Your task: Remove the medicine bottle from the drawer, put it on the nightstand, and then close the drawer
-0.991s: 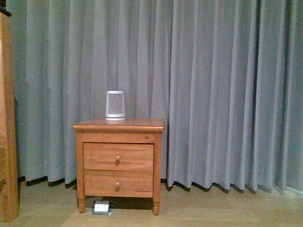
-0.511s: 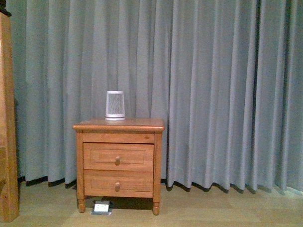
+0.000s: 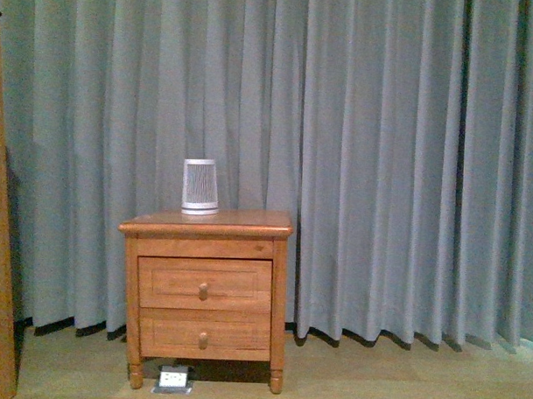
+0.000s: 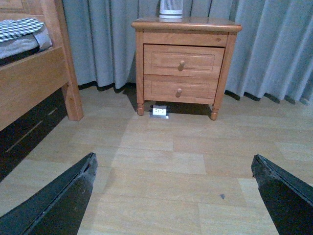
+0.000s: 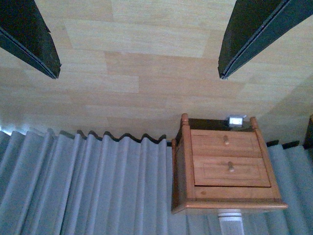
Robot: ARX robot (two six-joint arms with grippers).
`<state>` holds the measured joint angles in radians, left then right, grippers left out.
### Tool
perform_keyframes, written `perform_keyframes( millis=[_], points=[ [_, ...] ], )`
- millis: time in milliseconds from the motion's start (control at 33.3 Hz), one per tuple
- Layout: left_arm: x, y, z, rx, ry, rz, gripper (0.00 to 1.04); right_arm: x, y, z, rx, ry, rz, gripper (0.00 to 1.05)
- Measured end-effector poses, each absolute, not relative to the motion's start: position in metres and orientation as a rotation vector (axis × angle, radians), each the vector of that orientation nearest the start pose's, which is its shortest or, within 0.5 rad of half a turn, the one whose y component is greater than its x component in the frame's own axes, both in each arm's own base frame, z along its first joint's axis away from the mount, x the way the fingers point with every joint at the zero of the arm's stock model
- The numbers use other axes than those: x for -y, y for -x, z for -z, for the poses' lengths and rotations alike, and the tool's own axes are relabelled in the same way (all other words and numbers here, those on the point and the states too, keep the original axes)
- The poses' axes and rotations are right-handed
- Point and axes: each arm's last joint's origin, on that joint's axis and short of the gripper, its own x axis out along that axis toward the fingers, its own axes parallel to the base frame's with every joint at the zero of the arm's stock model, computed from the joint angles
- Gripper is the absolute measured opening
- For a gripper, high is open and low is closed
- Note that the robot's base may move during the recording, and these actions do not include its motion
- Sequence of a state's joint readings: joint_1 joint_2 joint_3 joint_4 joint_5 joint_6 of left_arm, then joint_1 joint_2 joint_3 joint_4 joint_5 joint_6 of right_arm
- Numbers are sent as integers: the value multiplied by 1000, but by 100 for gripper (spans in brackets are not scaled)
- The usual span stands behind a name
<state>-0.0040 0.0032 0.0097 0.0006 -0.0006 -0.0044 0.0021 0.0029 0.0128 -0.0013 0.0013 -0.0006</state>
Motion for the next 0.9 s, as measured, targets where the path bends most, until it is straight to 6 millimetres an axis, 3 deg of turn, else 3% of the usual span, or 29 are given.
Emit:
perform_keyframes(
  millis=[901],
  points=[
    [0, -97, -167, 7, 4, 3, 98, 0, -97, -168, 9, 1, -2, 98]
  ],
)
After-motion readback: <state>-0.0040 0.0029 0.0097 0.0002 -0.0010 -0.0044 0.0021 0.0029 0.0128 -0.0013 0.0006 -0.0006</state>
